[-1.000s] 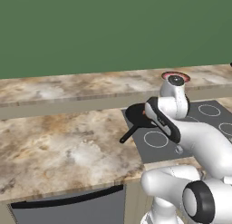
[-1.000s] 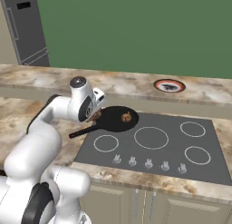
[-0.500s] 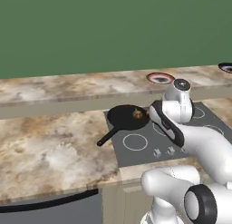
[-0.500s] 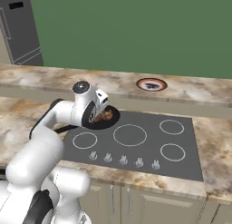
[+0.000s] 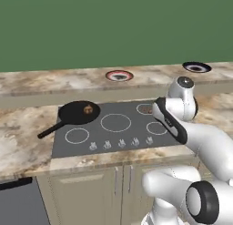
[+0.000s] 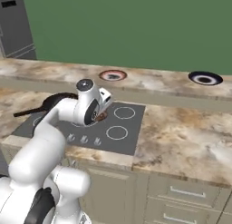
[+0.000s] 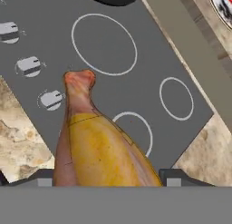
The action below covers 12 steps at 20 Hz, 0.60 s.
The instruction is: Take the chicken drumsticks from the pan and place one on each plate on the dining counter.
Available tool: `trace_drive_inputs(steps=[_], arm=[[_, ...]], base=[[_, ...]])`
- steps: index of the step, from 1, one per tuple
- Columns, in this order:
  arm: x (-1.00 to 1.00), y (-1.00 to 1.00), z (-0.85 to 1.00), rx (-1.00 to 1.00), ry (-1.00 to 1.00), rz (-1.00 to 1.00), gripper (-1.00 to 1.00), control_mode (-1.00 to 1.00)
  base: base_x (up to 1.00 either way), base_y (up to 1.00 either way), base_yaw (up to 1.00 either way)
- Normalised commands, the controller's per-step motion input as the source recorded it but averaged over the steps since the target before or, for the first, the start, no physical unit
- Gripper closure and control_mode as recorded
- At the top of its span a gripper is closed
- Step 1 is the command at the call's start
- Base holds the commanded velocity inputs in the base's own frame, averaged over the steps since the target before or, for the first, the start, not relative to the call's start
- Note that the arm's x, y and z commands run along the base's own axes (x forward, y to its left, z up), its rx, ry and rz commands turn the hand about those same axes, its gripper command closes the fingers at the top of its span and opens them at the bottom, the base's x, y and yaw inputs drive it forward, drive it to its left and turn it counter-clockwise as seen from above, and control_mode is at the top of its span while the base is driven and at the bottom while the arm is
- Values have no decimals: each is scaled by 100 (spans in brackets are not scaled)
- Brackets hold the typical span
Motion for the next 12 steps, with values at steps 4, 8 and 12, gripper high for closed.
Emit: trace_drive_inputs(steps=[4,8,12], arm=[[0,0,0,0,0,0,100,100],[0,0,0,0,0,0,100,100],[0,0,0,0,0,0,100,100]], base=[[-80,-100,18],[-19,-100,15],[-8,-100,13]])
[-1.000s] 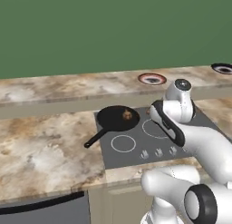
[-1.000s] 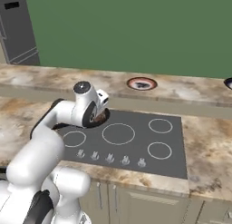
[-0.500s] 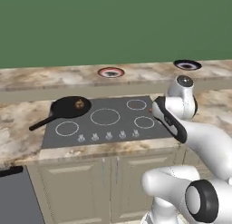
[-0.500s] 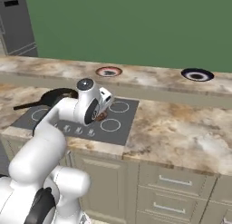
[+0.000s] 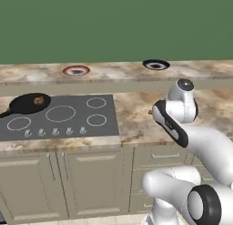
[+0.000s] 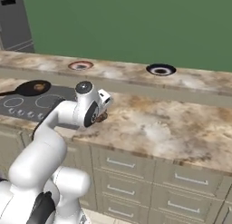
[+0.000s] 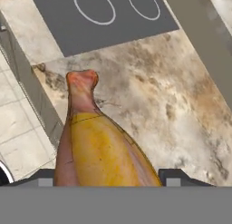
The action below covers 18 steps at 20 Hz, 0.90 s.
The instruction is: Take the chicken drumsticks from the pan and place one on each plate on the dining counter.
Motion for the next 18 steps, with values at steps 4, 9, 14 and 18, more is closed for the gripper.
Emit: trace_drive_inputs(steps=[4,9,14,18], arm=[[0,0,0,0,0,0,100,100],[0,0,0,0,0,0,100,100],[0,0,0,0,0,0,100,100],[0,0,0,0,0,0,100,100]], base=[[-11,-100,15],[-17,-100,22],[-19,-100,20],[-16,-100,16]])
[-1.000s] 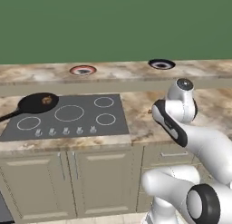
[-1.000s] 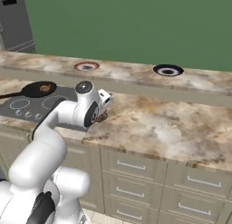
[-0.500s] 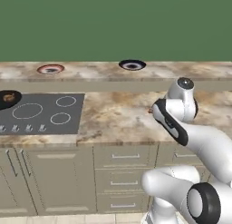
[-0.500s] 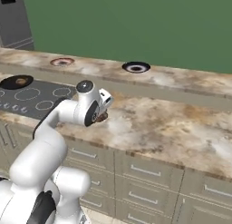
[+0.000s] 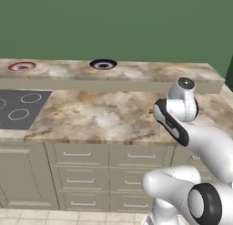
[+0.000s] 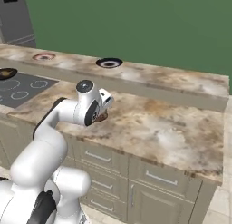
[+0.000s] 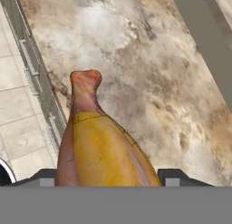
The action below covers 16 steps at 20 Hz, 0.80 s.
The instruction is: Take the chicken drumsticks from the pan and place one on each plate on the dining counter.
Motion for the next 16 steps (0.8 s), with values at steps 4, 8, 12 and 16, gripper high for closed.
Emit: trace_drive_inputs(steps=[4,8,12,16], arm=[[0,0,0,0,0,0,100,100],[0,0,0,0,0,0,100,100],[0,0,0,0,0,0,100,100],[0,0,0,0,0,0,100,100]], base=[[-17,-100,17],[-39,-100,13],[-43,-100,5],[-32,-100,4]])
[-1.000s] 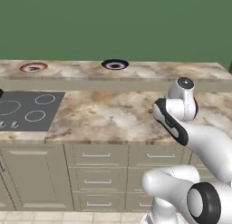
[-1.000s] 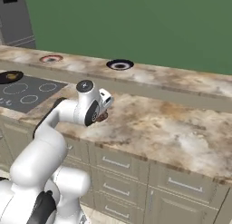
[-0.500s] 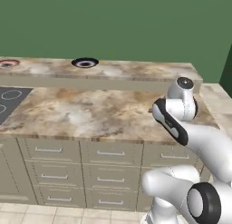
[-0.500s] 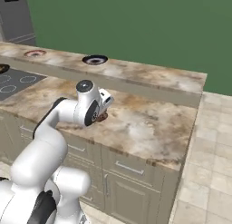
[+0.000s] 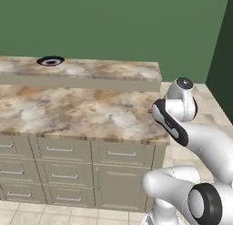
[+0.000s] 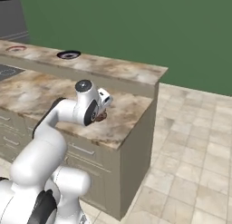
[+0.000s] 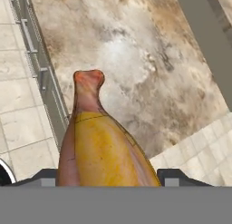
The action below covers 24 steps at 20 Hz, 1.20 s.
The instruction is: Take the chicken drumsticks from the pan and place one on each plate on the dining counter.
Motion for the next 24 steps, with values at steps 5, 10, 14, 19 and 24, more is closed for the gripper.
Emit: trace_drive_inputs(steps=[5,10,14,19,24], arm=[[0,0,0,0,0,0,100,100],[0,0,0,0,0,0,100,100],[0,0,0,0,0,0,100,100],[0,0,0,0,0,0,100,100],[0,0,0,0,0,0,100,100]], base=[[-18,-100,6],[20,-100,16],[91,-100,24],[100,-100,29],[100,-95,39]])
